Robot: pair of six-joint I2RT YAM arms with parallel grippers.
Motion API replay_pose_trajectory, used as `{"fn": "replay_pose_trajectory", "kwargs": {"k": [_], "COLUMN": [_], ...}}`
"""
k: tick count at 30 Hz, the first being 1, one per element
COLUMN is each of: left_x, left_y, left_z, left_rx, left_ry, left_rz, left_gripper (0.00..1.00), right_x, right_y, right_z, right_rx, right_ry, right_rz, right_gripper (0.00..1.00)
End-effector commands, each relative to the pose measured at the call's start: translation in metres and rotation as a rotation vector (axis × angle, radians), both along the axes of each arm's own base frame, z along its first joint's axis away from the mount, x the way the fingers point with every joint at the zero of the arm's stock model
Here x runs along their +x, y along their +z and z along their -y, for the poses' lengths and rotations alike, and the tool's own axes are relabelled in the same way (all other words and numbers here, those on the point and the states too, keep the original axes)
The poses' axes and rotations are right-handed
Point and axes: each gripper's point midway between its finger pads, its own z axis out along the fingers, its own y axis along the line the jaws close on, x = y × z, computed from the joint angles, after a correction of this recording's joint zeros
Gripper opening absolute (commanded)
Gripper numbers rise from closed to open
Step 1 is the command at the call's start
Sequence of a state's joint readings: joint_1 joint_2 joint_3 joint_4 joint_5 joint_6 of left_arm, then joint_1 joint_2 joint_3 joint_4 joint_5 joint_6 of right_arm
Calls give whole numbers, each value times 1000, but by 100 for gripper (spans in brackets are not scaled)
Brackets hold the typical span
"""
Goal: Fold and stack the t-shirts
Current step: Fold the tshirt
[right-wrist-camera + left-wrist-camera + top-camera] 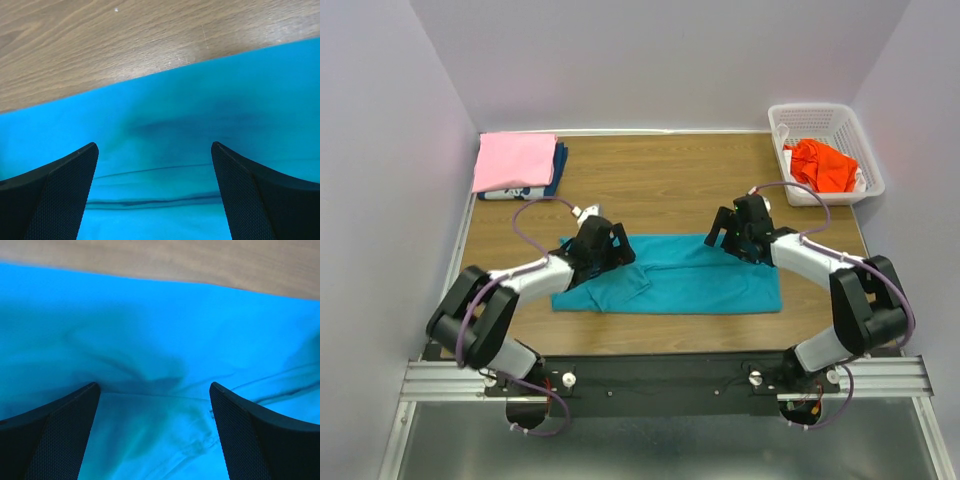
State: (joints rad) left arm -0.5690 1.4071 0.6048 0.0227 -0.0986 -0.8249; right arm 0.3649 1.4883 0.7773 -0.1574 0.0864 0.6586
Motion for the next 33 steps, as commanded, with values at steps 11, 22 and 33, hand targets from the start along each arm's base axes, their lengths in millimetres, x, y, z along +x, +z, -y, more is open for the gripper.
{"fn": "replay_pose_trajectory", "kwargs": {"k": [11,22,33], "left_x": [187,264,280], "left_y": [-41,-27,-9], "left_z": [56,142,174], "left_rx": [124,-3,-142], "left_ry": [-89,-299,-348], "left_rz": [-71,27,113], "left_gripper": [98,98,98], "right_x": [-77,-176,-156], "right_y": [-31,-40,-4], "right_z": [-25,-150,-182], "right_rx": [91,51,27], "right_ry": [122,595,659], "right_rz": [-143,-218,-57], "right_gripper": [100,100,100]}}
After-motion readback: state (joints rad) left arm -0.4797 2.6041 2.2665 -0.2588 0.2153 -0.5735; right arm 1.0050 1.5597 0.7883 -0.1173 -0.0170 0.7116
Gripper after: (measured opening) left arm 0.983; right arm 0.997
